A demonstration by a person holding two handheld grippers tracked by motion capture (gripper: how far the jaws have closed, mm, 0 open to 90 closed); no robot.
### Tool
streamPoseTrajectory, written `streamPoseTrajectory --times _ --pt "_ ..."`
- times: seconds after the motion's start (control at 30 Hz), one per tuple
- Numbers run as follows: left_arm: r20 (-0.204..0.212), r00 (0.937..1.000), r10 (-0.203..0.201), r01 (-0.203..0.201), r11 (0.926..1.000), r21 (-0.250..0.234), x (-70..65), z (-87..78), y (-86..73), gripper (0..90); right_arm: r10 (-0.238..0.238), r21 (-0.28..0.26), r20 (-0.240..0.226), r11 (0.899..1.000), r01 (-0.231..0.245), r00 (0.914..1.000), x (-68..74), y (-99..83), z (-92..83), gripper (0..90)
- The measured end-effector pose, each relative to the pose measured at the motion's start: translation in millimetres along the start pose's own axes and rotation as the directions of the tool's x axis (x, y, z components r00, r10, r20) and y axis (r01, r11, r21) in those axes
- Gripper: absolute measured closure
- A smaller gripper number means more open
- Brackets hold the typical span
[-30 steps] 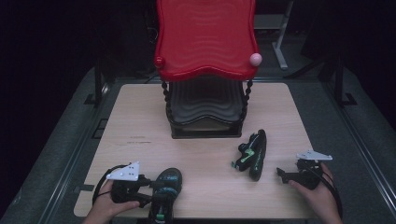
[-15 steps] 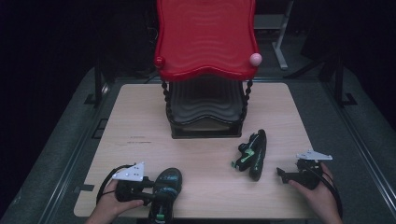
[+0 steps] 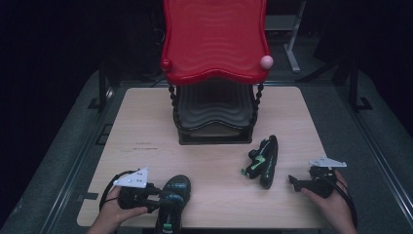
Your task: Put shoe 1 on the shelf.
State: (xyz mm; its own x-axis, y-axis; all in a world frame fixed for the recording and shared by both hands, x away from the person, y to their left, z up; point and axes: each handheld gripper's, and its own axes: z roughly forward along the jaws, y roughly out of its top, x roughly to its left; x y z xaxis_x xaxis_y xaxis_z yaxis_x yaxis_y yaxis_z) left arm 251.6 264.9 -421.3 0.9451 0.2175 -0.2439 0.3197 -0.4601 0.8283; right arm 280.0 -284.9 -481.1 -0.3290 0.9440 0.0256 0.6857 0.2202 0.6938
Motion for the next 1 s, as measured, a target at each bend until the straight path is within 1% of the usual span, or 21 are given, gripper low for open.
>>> streamPoseTrajectory --times 0.07,0.1,0.2,0.27,0.3,0.37,0.4,0.5,0.67,0.73,0.77,0.8,0.87,0.9,0.93,1.0 --pt "-0.006 0.9999 0.010 -0.010 0.9999 -0.012 1.1 -1.3 5.8 67.8 0.000 0.000 0.000 1.000 0.000 1.0000 0.0 0.0 0.0 0.0" --pt "-0.006 0.9999 0.010 -0.010 0.9999 -0.012 1.1 -1.3 5.8 67.8 0.000 0.000 0.000 1.000 0.000 1.0000 0.0 0.0 0.0 0.0" --pt "-0.009 0.9998 0.018 -0.018 0.9990 -0.041 3.0 -1.5 15.4 67.9 0.000 0.000 0.000 1.000 0.000 1.0000 0.0 0.0 0.0 0.0" --pt "-0.009 0.9997 0.022 -0.022 0.9988 -0.044 3.4 -1.6 17.8 67.9 0.000 0.000 0.000 1.000 0.000 1.0000 0.0 0.0 0.0 0.0" --pt "-0.008 0.9996 0.027 -0.027 0.9984 -0.049 4.1 -1.6 22.7 68.0 0.000 0.000 0.000 1.000 0.000 1.0000 0.0 0.0 0.0 0.0" --pt "-0.007 0.9995 0.031 -0.032 0.9978 -0.058 4.5 -1.1 27.3 68.1 0.000 0.000 0.000 1.000 0.000 1.0000 -0.1 0.0 0.0 0.0" --pt "-0.007 0.9995 0.031 -0.032 0.9978 -0.058 4.5 -1.1 27.3 68.1 0.000 0.000 0.000 1.000 0.000 1.0000 -0.1 0.0 0.0 0.0" --pt "-0.005 0.9988 0.048 -0.049 0.9965 -0.068 4.5 0.7 37.5 68.1 0.000 0.000 0.000 1.000 0.000 1.0000 0.0 0.0 0.0 0.0" --pt "-0.001 0.9971 0.076 -0.076 0.9931 -0.090 4.9 0.7 51.5 68.2 0.000 0.000 0.000 1.000 0.000 1.0000 -0.1 0.0 0.0 0.0" --pt "-0.001 0.9968 0.080 -0.079 0.9917 -0.101 5.0 0.7 57.9 68.2 0.000 0.000 0.000 1.000 0.000 1.0000 -0.1 0.0 0.0 0.0" --pt "-0.001 0.9968 0.080 -0.079 0.9917 -0.101 5.0 0.7 57.9 68.2 0.000 0.000 0.000 1.000 0.000 1.0000 -0.1 0.1 0.0 0.0" --pt "0.000 0.9958 0.092 -0.091 0.9899 -0.109 5.7 0.5 65.1 68.2 -0.001 0.000 -0.001 1.000 0.001 1.0000 -0.2 0.0 0.0 0.0" --pt "0.004 0.9950 0.100 -0.098 0.9881 -0.118 5.9 0.7 72.2 68.2 -0.001 0.000 -0.001 1.000 0.001 1.0000 -0.2 0.0 0.0 0.0" --pt "0.004 0.9950 0.100 -0.098 0.9881 -0.118 5.9 0.7 72.2 68.2 -0.001 0.000 -0.001 1.000 0.001 1.0000 -0.2 0.0 0.0 0.0" --pt "0.008 0.9943 0.106 -0.104 0.9865 -0.126 6.0 1.9 78.7 68.2 -0.001 0.000 -0.002 1.000 0.001 1.0000 -0.3 0.0 0.0 0.0" --pt "0.008 0.9939 0.110 -0.108 0.9860 -0.127 6.1 2.6 81.9 68.2 -0.001 0.000 -0.002 1.000 0.001 1.0000 -0.2 0.0 -0.1 0.0"
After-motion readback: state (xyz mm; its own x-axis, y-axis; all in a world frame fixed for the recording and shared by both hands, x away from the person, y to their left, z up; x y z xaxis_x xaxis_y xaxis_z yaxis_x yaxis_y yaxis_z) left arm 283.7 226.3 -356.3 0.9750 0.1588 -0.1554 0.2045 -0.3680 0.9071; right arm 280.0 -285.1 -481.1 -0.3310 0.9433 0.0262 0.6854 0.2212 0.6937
